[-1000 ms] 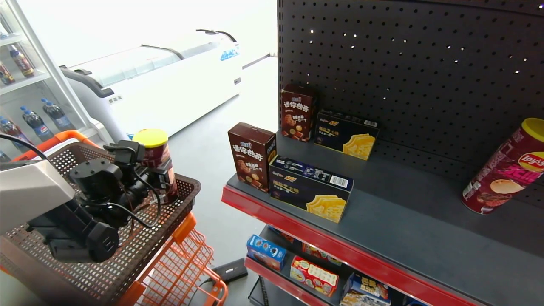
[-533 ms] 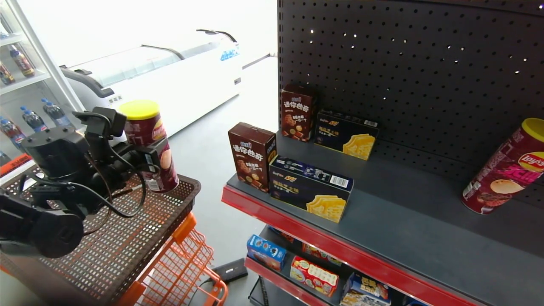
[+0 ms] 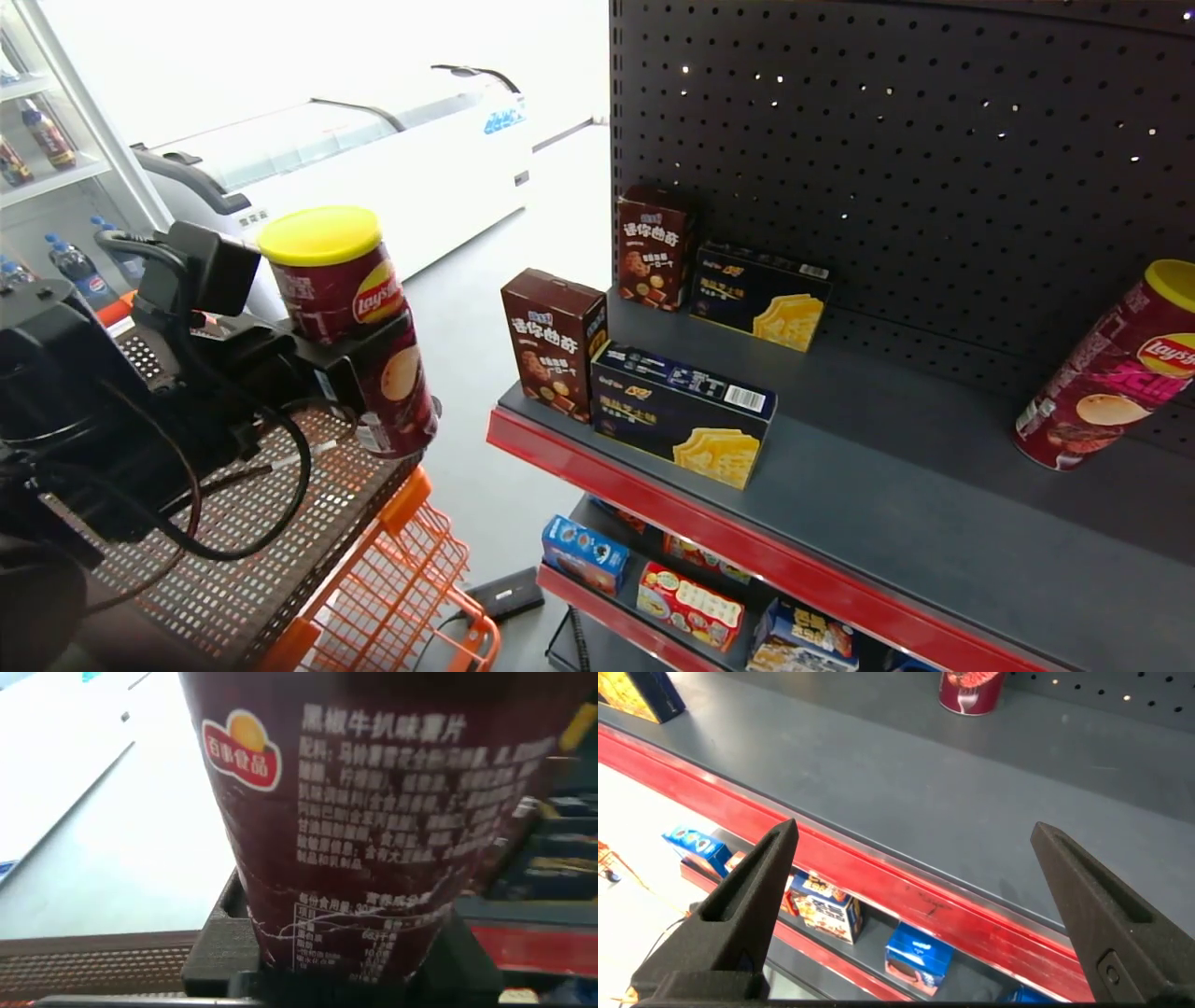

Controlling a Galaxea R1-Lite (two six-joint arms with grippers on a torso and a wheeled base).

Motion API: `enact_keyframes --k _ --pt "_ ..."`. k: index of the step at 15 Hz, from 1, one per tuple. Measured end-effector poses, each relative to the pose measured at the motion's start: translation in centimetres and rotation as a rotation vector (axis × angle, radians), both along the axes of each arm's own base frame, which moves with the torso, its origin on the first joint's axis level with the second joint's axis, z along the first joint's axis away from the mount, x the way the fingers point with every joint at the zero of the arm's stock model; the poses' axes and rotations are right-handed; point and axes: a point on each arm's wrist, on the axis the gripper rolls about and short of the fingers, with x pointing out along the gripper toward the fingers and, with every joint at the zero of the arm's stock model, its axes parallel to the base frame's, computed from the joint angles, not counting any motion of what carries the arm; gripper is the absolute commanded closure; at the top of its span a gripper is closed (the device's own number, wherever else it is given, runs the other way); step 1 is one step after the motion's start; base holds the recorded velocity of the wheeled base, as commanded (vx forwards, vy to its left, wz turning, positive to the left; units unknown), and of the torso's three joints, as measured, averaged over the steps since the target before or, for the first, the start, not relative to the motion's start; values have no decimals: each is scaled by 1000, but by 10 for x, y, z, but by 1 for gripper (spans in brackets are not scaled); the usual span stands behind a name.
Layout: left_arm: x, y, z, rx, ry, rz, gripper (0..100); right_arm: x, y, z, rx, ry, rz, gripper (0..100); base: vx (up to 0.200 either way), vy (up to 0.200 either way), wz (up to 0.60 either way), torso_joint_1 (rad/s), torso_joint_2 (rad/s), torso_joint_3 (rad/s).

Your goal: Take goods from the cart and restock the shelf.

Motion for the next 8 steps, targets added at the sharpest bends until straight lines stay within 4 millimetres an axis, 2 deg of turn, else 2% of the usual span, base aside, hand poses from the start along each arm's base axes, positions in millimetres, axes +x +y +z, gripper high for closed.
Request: enact_keyframes --k 4,8 --pt "-25 -34 8 -12 -21 -163 100 0 0 0 0 0 1 0 0 0 0 0 0 0" --pt "-52 -49 4 5 100 -269 100 0 0 0 0 0 1 0 0 0 0 0 0 0"
